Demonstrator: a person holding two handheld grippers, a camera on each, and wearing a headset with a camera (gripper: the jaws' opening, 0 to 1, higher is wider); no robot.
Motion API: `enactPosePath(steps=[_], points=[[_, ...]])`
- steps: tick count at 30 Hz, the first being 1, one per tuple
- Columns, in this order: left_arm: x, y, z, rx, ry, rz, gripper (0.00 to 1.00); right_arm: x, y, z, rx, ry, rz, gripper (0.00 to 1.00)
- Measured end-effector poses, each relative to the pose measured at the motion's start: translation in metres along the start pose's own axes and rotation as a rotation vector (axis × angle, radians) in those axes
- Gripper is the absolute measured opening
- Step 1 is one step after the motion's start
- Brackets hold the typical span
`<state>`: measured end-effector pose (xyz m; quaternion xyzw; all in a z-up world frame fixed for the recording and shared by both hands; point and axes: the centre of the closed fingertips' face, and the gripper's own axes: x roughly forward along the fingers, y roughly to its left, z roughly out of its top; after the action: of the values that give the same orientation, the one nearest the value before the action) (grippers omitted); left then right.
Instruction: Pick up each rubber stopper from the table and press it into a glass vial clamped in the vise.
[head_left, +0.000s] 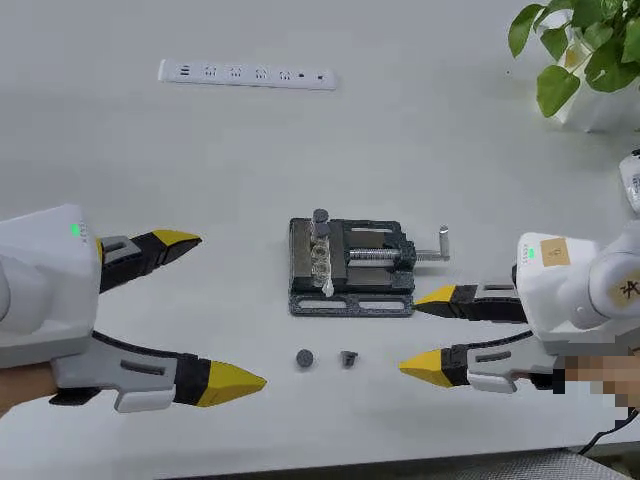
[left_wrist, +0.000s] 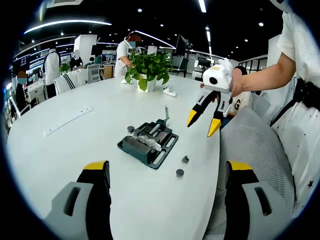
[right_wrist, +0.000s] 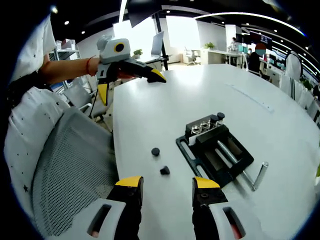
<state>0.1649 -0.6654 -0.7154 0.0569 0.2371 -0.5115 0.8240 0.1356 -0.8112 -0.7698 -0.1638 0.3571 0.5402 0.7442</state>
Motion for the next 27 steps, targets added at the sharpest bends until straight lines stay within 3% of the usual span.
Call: enactPosePath(steps=[15, 19, 27], points=[[-0.003, -0.001, -0.002, -0.005, 0.002, 0.005, 0.95, 0.035, -0.001, -0.006, -0.161, 0.056, 0.013, 0.14], [-0.003, 0.001, -0.001, -0.007, -0.001, 0.008, 0.95, 0.043, -0.003, -0.007, -0.223, 0.082, 0.024, 0.11], [-0.002, 0.001, -0.001, -0.007, -0.001, 0.005, 0.95, 0.055, -0.003, -0.009, -0.272, 0.11, 0.049, 0.07]])
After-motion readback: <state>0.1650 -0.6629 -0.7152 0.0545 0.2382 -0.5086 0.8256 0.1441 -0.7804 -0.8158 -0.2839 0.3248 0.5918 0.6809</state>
